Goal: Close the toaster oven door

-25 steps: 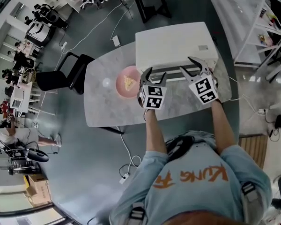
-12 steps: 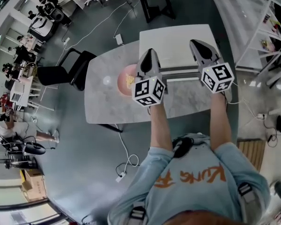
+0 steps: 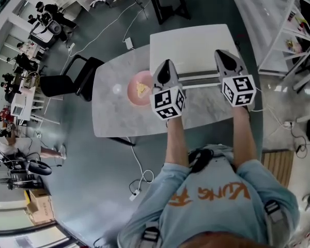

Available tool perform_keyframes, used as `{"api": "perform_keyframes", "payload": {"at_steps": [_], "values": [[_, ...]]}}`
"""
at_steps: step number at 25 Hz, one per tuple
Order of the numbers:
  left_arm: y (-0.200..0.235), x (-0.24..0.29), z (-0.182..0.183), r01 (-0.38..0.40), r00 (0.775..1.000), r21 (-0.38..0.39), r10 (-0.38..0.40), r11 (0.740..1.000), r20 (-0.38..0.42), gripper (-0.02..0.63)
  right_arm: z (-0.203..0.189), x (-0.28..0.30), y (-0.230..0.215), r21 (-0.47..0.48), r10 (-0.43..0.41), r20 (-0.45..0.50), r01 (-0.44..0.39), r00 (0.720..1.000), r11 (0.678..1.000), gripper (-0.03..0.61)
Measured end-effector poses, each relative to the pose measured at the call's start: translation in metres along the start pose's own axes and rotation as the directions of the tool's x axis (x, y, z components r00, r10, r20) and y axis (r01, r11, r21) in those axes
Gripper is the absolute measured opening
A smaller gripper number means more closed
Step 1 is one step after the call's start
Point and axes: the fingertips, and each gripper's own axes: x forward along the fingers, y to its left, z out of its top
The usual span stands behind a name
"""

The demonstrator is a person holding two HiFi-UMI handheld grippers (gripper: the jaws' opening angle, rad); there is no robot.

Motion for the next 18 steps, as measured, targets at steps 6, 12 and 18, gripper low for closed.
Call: {"api": "perform_keyframes", "payload": {"at_steps": [6, 12, 18], "values": [[0.0011, -0.0044, -0.008, -0.009, 1.0, 0.021, 0.009, 1.0, -0.017, 0.002, 0.0003, -0.0077, -0.0011, -0.013, -0.004, 0.008, 0.004, 1.0, 1.0, -0.003], [0.0004, -0.0056, -0.0089, -0.004, 1.0, 0.027, 0.004, 1.0, -0.011, 0.002, 0.0, -0.0075, 0.0016, -0.021, 0.002, 0.02, -0.002, 1.0, 1.0, -0.002], [-0.0019, -0.0045, -0.0061, -0.002, 1.0, 0.033, 0.002, 0.999, -0.006, 0.002, 0.0034, -0.0079, 0.0021, -0.026, 0.012, 0.025, -0.011, 1.0, 1.0, -0.003]]}}
